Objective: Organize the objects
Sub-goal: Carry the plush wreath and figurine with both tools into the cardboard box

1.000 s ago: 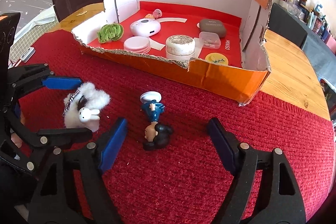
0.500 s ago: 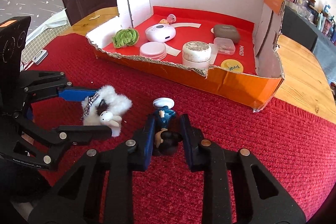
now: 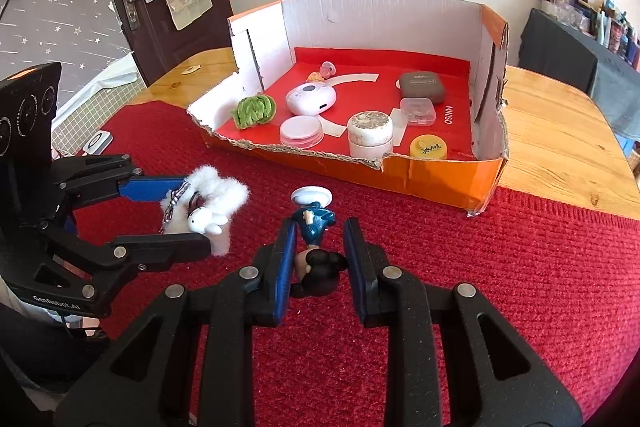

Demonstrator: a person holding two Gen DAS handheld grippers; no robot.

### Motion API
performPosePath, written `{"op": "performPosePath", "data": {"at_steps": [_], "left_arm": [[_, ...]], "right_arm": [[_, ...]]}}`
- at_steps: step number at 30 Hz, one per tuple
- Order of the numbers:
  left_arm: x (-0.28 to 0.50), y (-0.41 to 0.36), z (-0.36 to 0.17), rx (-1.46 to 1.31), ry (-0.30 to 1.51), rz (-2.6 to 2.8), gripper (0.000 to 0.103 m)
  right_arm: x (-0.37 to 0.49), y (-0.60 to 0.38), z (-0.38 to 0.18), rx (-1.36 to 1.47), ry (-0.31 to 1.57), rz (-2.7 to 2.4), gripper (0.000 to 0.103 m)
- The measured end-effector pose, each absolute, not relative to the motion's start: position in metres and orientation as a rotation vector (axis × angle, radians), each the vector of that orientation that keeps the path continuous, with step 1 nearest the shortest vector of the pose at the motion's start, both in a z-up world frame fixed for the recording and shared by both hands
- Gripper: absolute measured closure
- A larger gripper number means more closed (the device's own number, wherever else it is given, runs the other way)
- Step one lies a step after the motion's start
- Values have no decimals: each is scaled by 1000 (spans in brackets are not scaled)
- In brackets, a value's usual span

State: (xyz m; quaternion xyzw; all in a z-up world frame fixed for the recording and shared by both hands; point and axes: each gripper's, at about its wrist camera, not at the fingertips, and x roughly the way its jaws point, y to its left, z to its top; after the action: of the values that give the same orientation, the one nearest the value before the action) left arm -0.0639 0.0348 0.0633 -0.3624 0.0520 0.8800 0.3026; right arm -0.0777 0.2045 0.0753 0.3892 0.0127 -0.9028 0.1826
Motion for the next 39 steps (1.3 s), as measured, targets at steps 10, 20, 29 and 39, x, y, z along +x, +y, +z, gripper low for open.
{"op": "performPosePath", "data": {"at_steps": [10,20,29,39], "left_arm": [[-81,29,86,-929,70,2362,54],[-171,34,113,-1000,-20,2399,54],[-249,55,110,-1143,-40,2359,54],[-300,63,76,-1309,-94,2298,54]], "right_arm": [[-82,208,95,1054,-31,-2544,80],[-131,216,119,1066,-89,-2579,80],[-188,211,119,1172,-14,-2530,80],[-237,205,100,1330,29,-2422,80]]}}
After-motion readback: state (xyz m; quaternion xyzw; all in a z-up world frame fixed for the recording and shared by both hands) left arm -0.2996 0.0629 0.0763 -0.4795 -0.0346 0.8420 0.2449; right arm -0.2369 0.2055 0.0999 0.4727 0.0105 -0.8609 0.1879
